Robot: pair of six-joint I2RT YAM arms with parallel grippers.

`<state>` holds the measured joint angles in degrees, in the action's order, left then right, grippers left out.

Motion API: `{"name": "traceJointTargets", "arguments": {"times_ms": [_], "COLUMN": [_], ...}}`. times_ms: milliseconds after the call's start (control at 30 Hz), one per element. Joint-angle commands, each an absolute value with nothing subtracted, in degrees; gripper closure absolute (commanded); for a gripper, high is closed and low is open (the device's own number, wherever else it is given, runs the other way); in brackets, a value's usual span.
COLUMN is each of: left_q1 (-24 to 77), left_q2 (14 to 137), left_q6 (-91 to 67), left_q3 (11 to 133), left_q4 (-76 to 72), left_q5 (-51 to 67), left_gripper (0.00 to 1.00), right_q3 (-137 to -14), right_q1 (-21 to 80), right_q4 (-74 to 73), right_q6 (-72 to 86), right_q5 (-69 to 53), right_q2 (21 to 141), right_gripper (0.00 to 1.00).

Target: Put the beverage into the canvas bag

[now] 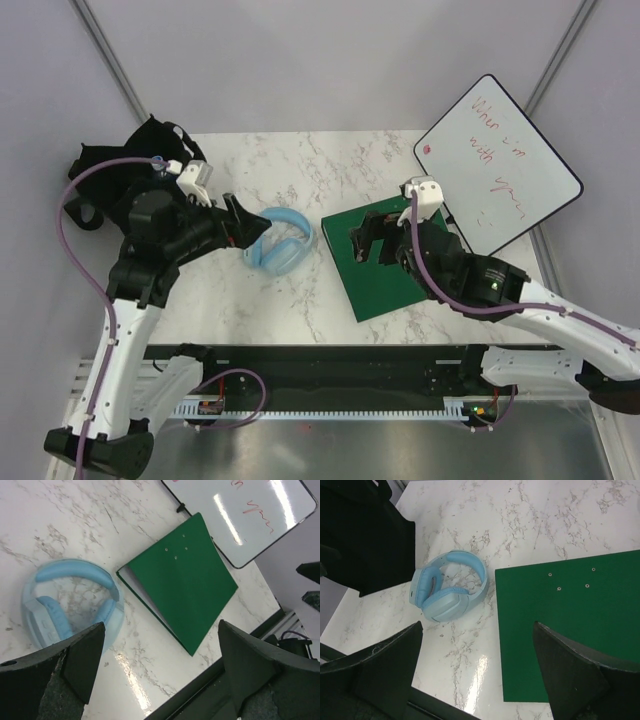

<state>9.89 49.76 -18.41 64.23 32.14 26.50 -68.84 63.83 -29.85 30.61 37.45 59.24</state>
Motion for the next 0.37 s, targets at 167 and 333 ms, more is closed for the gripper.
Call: {"name": "traceJointTargets", "arguments": {"times_ms": [167,333], "left_q1": [10.3,10.3], "left_q2": [41.2,41.0], "left_q6": [-20.4,-20.3], "left_q3": [58.7,59.8], "left_q4": [26.7,27.5], "left_q5": [33.8,33.9], "left_gripper": [0.00,0.00], "right_q3": [-69.1,-70.5], "right_q1": [63.7,63.7], "right_q4": [-33.1,-33.0], "right_q6": [34.2,34.0], "right_q5": [41.4,42.1], "right_q2": [56.3,57.3], "right_gripper": [0.02,0.02]}}
